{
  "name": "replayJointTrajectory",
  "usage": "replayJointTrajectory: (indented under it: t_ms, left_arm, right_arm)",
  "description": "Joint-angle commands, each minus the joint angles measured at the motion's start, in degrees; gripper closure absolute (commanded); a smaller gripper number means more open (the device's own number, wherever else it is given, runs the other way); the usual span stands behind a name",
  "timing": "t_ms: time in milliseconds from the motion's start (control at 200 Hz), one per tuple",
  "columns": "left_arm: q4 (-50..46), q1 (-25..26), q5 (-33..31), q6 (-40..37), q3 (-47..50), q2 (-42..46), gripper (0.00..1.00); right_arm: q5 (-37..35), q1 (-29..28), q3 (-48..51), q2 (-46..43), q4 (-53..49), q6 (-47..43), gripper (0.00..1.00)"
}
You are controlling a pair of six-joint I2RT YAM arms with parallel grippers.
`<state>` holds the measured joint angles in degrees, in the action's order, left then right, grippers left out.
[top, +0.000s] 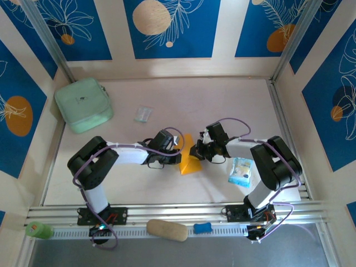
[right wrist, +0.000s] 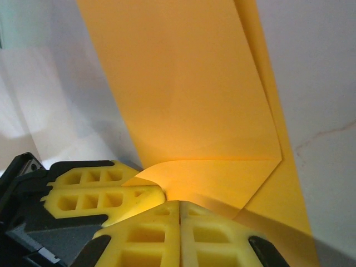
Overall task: Fold a paper plane with a square sheet of paper (pick it up from the middle)
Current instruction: Fold the triangle a second time at the center of the table.
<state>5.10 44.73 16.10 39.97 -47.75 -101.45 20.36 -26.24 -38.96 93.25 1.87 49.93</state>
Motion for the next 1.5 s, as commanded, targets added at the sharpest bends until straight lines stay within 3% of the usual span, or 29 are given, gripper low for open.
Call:
replayJointTrajectory:
  t_ms: [0,920,1300,1490]
  left_arm:
    - [-5.0,-0.4,0.2,-1.0,0.4,-3.0,1.0]
    - [-4.9,-0.4,0.5,-1.1,0.5,-2.9,1.0]
    - [-5.3,-0.4,0.3,-1.2,0.5,-2.6,1.0]
    - [-5.4,-0.4,0.4,-1.4,0.4,-2.5,1.0]
  right_arm:
    - [1.0,0.2,-0.4,0.4,-0.3,-0.2,0.94]
    - [-2.2,0.0,2.4,2.9,-0.5,0.0,0.95]
    - [1.0,-1.2,0.6,-2.5,0.7,0.9,0.94]
    - [0.9,-2.9,1.0,1.8,2.9,1.7,0.95]
